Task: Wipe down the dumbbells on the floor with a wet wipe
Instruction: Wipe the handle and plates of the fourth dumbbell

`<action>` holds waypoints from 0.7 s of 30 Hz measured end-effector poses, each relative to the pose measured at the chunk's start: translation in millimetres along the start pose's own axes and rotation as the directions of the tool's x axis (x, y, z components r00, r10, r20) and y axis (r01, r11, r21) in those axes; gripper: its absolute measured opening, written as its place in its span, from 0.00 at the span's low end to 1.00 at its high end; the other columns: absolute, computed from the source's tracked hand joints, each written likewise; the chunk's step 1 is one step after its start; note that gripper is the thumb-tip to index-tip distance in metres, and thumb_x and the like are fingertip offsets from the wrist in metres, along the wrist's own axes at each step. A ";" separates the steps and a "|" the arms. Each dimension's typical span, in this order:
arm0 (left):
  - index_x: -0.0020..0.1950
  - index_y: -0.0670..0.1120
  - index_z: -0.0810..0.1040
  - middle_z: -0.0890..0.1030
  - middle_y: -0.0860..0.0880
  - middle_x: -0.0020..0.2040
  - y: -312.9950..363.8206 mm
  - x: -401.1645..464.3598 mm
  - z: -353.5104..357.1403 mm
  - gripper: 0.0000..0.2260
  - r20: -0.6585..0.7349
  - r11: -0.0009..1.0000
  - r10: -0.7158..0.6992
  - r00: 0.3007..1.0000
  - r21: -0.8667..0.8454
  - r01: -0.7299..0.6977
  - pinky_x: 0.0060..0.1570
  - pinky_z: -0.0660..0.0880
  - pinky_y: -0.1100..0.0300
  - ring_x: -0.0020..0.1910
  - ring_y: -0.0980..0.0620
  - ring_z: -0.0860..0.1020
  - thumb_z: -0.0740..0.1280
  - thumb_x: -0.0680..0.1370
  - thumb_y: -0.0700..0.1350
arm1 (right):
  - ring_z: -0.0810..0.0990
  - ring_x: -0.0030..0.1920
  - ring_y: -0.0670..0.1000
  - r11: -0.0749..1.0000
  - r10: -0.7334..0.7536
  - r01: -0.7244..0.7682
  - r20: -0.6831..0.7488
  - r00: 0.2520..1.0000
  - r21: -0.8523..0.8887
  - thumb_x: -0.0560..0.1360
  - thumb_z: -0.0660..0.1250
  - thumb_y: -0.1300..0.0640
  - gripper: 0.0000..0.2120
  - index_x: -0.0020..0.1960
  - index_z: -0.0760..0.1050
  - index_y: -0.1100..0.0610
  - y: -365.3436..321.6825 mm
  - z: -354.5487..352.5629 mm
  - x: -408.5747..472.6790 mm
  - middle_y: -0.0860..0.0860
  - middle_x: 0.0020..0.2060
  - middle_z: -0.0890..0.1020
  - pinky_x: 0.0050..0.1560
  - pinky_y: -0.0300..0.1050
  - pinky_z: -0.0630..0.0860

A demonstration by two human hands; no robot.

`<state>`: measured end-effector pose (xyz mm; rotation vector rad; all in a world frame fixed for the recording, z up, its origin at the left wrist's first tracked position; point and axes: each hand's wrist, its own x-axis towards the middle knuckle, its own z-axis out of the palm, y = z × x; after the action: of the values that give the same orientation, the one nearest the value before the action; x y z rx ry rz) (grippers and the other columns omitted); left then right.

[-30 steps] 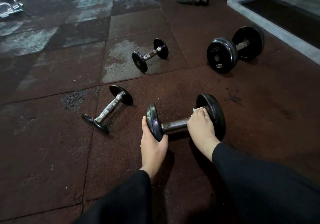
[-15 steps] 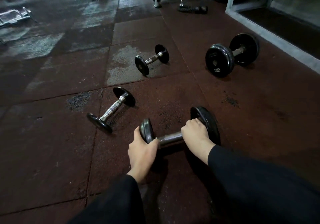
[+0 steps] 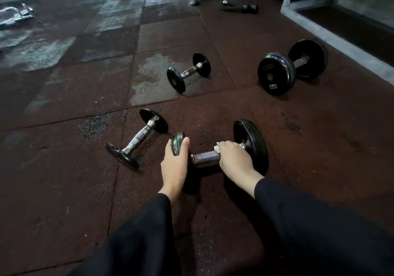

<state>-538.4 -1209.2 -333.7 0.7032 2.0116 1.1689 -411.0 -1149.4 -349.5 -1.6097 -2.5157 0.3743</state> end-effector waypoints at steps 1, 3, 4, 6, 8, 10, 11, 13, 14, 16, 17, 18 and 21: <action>0.73 0.48 0.65 0.72 0.48 0.70 -0.5 3.7 0.3 0.31 0.000 0.999 0.018 1.000 -0.029 -0.018 0.71 0.59 0.55 0.71 0.47 0.67 0.61 0.74 0.62 | 0.74 0.60 0.56 1.000 0.002 -0.002 0.005 1.000 0.025 0.78 0.54 0.64 0.15 0.61 0.73 0.59 -2.2 0.8 4.9 0.55 0.57 0.77 0.59 0.47 0.69; 0.71 0.48 0.68 0.75 0.48 0.67 1.8 11.0 2.1 0.33 -0.010 0.997 0.037 0.999 -0.062 -0.038 0.71 0.62 0.51 0.68 0.47 0.70 0.62 0.71 0.64 | 0.75 0.59 0.58 0.998 -0.018 0.016 0.028 0.999 0.062 0.77 0.55 0.63 0.14 0.60 0.73 0.58 -11.3 4.1 14.3 0.56 0.55 0.78 0.57 0.48 0.69; 0.70 0.47 0.69 0.75 0.48 0.66 2.7 14.7 3.3 0.33 -0.014 0.998 0.033 0.999 -0.059 -0.033 0.71 0.63 0.50 0.68 0.48 0.71 0.62 0.70 0.65 | 0.75 0.58 0.58 0.996 -0.046 0.043 0.040 0.998 0.080 0.77 0.55 0.63 0.14 0.59 0.74 0.58 -19.1 7.3 18.0 0.56 0.55 0.79 0.57 0.49 0.70; 0.69 0.48 0.70 0.76 0.47 0.65 2.9 20.5 5.0 0.35 -0.016 0.998 0.016 1.000 -0.063 -0.017 0.70 0.64 0.50 0.66 0.48 0.72 0.61 0.68 0.66 | 0.76 0.57 0.58 0.983 -0.125 0.117 0.046 0.991 0.145 0.75 0.57 0.65 0.14 0.57 0.75 0.57 -34.7 18.2 20.4 0.56 0.53 0.80 0.56 0.51 0.73; 0.68 0.48 0.71 0.77 0.47 0.64 2.7 24.1 4.8 0.35 -0.019 0.997 0.002 1.000 -0.075 -0.003 0.69 0.65 0.49 0.65 0.48 0.73 0.61 0.67 0.66 | 0.75 0.60 0.56 0.946 -0.207 0.196 0.017 0.978 0.258 0.73 0.56 0.67 0.18 0.58 0.75 0.56 -40.5 25.5 14.6 0.54 0.54 0.80 0.58 0.53 0.74; 0.67 0.47 0.72 0.78 0.46 0.63 0.3 26.5 5.2 0.31 -0.013 0.996 0.000 1.000 -0.087 -0.001 0.69 0.66 0.49 0.64 0.48 0.74 0.63 0.70 0.64 | 0.73 0.64 0.53 0.910 -0.300 0.305 -0.063 0.952 0.283 0.72 0.53 0.66 0.22 0.62 0.74 0.59 -28.9 26.7 6.4 0.53 0.60 0.78 0.66 0.49 0.70; 0.67 0.47 0.72 0.78 0.46 0.63 -1.4 27.3 5.9 0.30 -0.016 0.996 0.003 1.000 -0.093 -0.004 0.69 0.66 0.50 0.64 0.48 0.74 0.63 0.72 0.63 | 0.73 0.64 0.53 0.904 -0.327 0.345 -0.108 0.939 0.252 0.72 0.52 0.65 0.22 0.62 0.75 0.60 -20.1 26.5 4.0 0.53 0.61 0.78 0.66 0.46 0.69; 0.67 0.47 0.72 0.78 0.46 0.63 -3.4 28.9 7.0 0.30 -0.027 0.995 0.006 1.000 -0.103 -0.009 0.69 0.66 0.50 0.64 0.48 0.74 0.63 0.71 0.64 | 0.75 0.64 0.53 0.929 -0.294 0.311 -0.108 0.950 0.203 0.73 0.55 0.67 0.19 0.61 0.75 0.59 -9.5 24.6 7.7 0.52 0.62 0.78 0.65 0.45 0.70; 0.67 0.47 0.72 0.78 0.46 0.64 -4.6 29.1 7.3 0.30 -0.034 0.994 0.006 0.999 -0.105 -0.010 0.69 0.66 0.51 0.64 0.48 0.74 0.63 0.72 0.64 | 0.75 0.63 0.53 0.946 -0.248 0.258 -0.074 0.966 0.195 0.74 0.57 0.67 0.18 0.61 0.75 0.57 -10.2 24.6 13.0 0.51 0.61 0.78 0.64 0.45 0.71; 0.69 0.47 0.71 0.76 0.47 0.66 -6.7 29.0 8.2 0.27 -0.051 0.994 0.012 0.999 -0.108 -0.017 0.70 0.64 0.54 0.66 0.49 0.72 0.64 0.75 0.60 | 0.75 0.60 0.54 0.963 -0.191 0.189 -0.013 0.982 0.190 0.75 0.59 0.65 0.15 0.59 0.75 0.56 -20.6 28.2 24.9 0.52 0.56 0.80 0.59 0.48 0.72; 0.71 0.47 0.69 0.75 0.47 0.67 -6.7 28.5 8.4 0.27 -0.061 0.994 0.008 0.998 -0.108 -0.015 0.69 0.63 0.57 0.67 0.49 0.71 0.64 0.76 0.58 | 0.76 0.59 0.55 0.963 -0.197 0.192 0.009 0.980 0.188 0.75 0.58 0.65 0.15 0.59 0.75 0.55 -27.2 31.1 27.1 0.53 0.54 0.80 0.58 0.49 0.73; 0.72 0.47 0.68 0.73 0.48 0.68 -6.7 27.3 8.1 0.27 -0.064 0.995 0.006 0.998 -0.104 -0.013 0.68 0.61 0.58 0.69 0.49 0.70 0.63 0.76 0.57 | 0.76 0.59 0.55 0.954 -0.220 0.213 0.008 0.976 0.213 0.75 0.57 0.65 0.17 0.60 0.74 0.55 -31.6 35.9 26.4 0.52 0.54 0.80 0.59 0.50 0.73; 0.71 0.49 0.69 0.74 0.48 0.67 -7.7 26.0 7.5 0.26 -0.064 0.994 0.029 0.997 -0.099 -0.035 0.69 0.62 0.57 0.68 0.49 0.70 0.63 0.76 0.57 | 0.73 0.65 0.52 0.906 -0.281 0.307 -0.128 0.951 0.291 0.73 0.50 0.62 0.24 0.65 0.73 0.56 -24.7 49.5 6.4 0.52 0.62 0.78 0.68 0.47 0.67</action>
<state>-549.2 -1189.6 -350.8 0.6584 1.9844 1.3160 -447.3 -1160.2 -390.3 -1.0896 -2.4364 0.6117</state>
